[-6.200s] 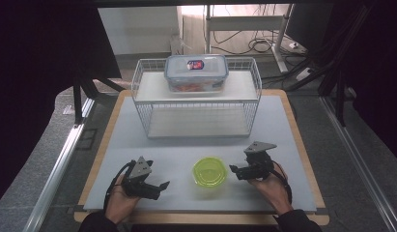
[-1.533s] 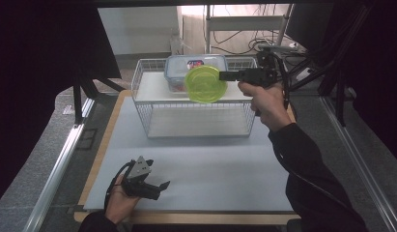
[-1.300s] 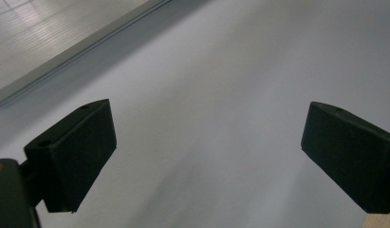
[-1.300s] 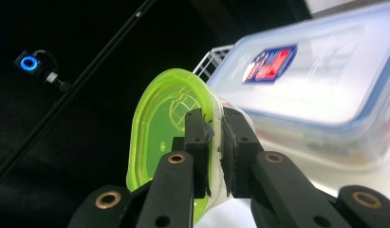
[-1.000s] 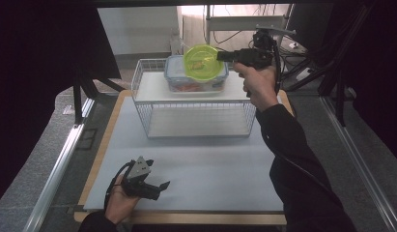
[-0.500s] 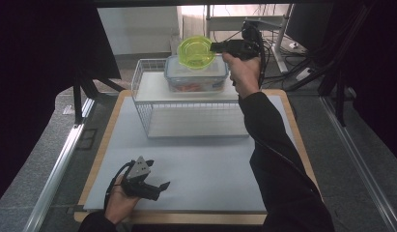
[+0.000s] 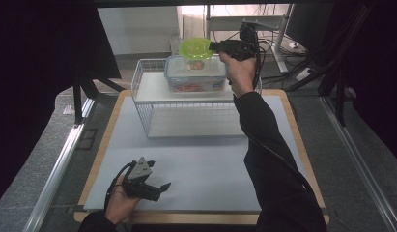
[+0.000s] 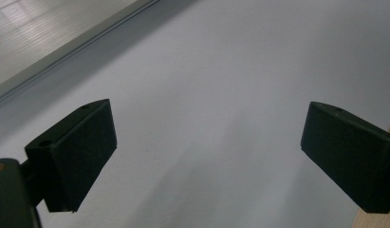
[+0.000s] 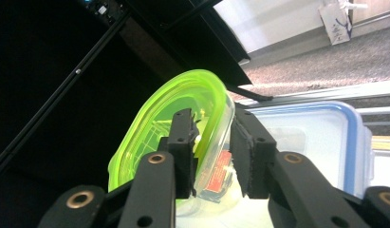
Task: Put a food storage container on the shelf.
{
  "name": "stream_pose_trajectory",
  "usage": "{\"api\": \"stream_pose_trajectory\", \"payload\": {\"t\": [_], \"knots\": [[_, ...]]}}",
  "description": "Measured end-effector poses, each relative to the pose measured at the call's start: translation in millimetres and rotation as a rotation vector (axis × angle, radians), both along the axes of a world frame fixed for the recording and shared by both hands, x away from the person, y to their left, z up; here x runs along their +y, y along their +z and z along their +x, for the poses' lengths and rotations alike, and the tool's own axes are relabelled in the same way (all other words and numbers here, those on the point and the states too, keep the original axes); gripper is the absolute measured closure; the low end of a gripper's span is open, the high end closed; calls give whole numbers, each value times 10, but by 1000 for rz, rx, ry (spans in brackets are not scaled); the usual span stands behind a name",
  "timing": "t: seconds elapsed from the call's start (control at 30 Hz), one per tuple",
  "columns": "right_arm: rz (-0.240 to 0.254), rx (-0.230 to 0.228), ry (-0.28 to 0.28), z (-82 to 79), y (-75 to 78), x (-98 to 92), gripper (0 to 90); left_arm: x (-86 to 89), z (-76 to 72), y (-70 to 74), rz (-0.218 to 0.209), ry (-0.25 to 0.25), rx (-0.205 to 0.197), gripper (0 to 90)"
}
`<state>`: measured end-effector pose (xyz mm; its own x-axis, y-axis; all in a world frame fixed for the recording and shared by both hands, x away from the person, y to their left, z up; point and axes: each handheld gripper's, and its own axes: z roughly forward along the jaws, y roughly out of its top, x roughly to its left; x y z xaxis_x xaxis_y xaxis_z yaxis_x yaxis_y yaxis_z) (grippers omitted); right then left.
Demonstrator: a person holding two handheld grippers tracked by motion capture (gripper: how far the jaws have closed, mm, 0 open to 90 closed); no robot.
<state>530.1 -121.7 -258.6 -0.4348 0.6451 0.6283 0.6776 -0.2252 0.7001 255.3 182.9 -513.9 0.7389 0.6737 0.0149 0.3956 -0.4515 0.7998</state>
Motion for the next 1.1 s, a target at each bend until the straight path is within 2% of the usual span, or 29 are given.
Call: {"api": "stream_pose_trajectory", "payload": {"t": [0.2, 0.27, 0.33, 0.6, 0.73, 0.83, 1.0, 1.1], "knots": [[-7, -3, 15, 17, -5, 14, 634, -9, -2, -3, 6, -4, 0, 44], [-9, -9, 26, 19, -3, 11, 576, -9, -2, -2, 7, -3, -1, 44], [-31, -20, 46, 22, -8, 10, 519, -7, -2, -2, 2, -3, -2, 44], [-42, -83, 106, -24, 19, -52, 316, -9, -6, 2, 2, -1, -6, 44], [-67, -120, 128, -78, 43, -110, 266, -11, -7, 2, 3, -1, -8, 44], [-108, -148, 146, -131, 39, -153, 204, -14, -6, 0, 2, -1, -9, 44], [-126, -169, 180, -213, -32, -255, 153, -24, -7, -5, 4, -1, -8, 43], [-162, -194, 181, -273, -75, -314, 129, -25, -7, -5, 5, 0, -8, 43]]}}
